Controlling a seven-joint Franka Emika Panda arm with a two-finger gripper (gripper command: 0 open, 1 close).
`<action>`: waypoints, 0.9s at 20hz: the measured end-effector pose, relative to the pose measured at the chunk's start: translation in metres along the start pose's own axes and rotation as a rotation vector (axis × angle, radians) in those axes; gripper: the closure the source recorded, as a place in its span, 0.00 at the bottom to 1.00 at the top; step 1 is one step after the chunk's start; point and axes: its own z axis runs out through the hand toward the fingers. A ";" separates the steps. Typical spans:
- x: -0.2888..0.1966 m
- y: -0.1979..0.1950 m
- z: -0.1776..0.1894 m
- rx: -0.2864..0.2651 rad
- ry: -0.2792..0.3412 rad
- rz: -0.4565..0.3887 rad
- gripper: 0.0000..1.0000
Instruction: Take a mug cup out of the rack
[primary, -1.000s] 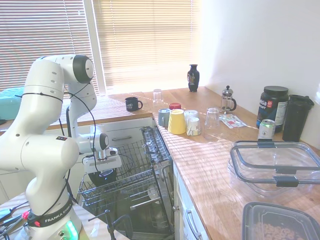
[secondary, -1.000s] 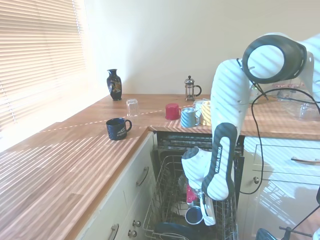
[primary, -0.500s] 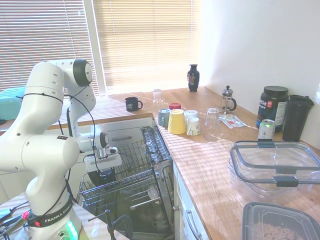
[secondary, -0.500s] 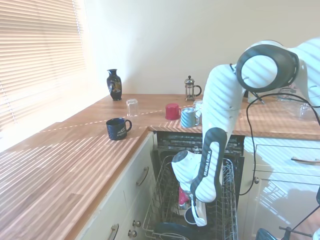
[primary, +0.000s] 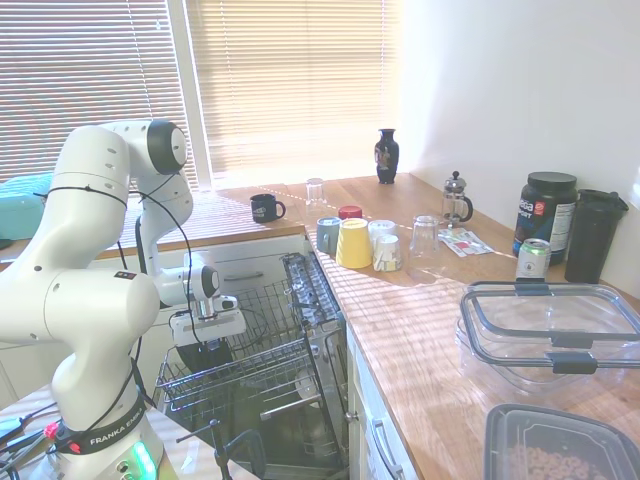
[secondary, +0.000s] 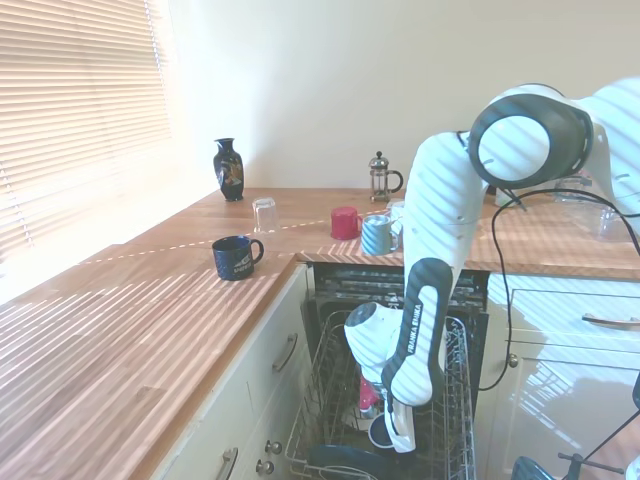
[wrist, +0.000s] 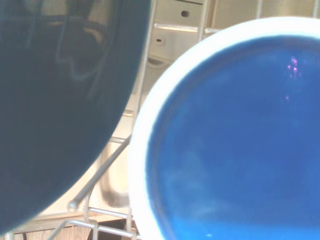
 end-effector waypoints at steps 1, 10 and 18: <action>-0.001 -0.001 0.001 0.000 -0.001 0.003 1.00; 0.002 0.003 0.000 0.013 -0.010 0.045 1.00; -0.003 0.014 -0.065 0.066 0.020 0.065 1.00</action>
